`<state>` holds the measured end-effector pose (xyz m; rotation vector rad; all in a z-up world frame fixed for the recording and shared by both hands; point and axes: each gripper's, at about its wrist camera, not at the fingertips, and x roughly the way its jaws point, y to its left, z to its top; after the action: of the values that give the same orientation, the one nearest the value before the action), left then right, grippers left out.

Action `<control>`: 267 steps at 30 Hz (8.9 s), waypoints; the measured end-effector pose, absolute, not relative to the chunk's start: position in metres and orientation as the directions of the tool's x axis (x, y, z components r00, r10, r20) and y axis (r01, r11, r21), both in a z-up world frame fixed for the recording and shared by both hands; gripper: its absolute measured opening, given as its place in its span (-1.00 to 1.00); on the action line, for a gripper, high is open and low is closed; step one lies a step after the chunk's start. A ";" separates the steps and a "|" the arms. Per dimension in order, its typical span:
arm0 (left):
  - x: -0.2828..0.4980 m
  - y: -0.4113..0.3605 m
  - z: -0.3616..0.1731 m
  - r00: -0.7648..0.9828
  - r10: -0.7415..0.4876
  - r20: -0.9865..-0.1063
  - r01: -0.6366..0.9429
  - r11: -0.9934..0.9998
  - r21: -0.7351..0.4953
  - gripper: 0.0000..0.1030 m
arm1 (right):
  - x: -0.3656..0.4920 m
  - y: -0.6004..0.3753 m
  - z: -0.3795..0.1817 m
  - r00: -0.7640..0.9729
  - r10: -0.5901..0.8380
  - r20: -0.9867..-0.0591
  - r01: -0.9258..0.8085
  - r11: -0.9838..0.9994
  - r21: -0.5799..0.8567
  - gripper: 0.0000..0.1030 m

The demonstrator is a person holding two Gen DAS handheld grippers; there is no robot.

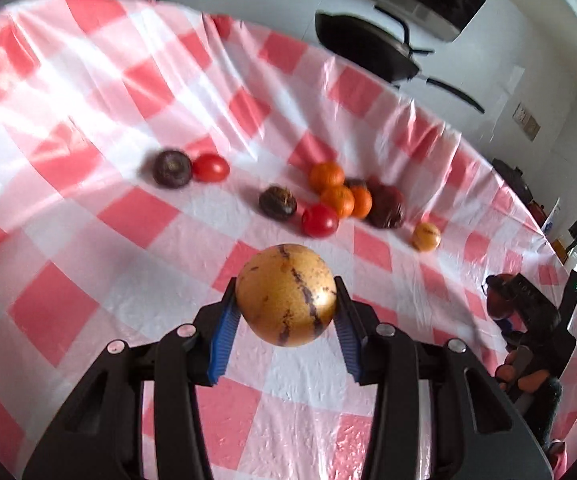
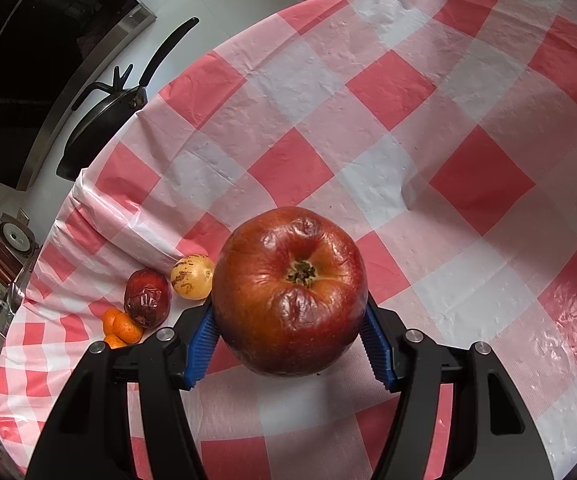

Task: Organize fruits
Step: 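Grasp the striped yellow melon-pear with the left tool while the right tool holds the apple, then carry the melon-pear and apple into the white box and release both, then move both open tools back over the remaining fruits, then grasp the striped yellow melon-pear with the right tool while the left tool grasps a red tomato, then carry the melon-pear and tomato over the white box and open both tools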

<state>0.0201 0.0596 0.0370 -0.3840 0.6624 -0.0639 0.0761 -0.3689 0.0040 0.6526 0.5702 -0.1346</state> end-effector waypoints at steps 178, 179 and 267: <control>0.117 0.031 0.015 0.706 -0.182 -0.684 -0.019 0.961 -0.275 0.56 | 0.136 -0.262 0.013 0.771 0.305 -0.559 0.037 0.855 0.518 -0.12; 0.123 0.026 0.014 0.695 -0.194 -0.693 -0.002 0.963 -0.271 0.42 | 0.135 -0.267 0.012 0.781 0.297 -0.550 0.058 0.841 0.538 -0.12; -0.265 0.258 0.049 0.818 0.164 -0.552 -0.330 0.919 -0.216 -0.25 | -0.171 -0.004 0.021 0.466 0.651 -0.599 -0.618 0.724 0.307 -0.12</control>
<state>-0.2652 0.2581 0.0488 -0.3114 0.5546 0.2675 -0.1705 -0.0043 0.0211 0.0491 0.7568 0.7794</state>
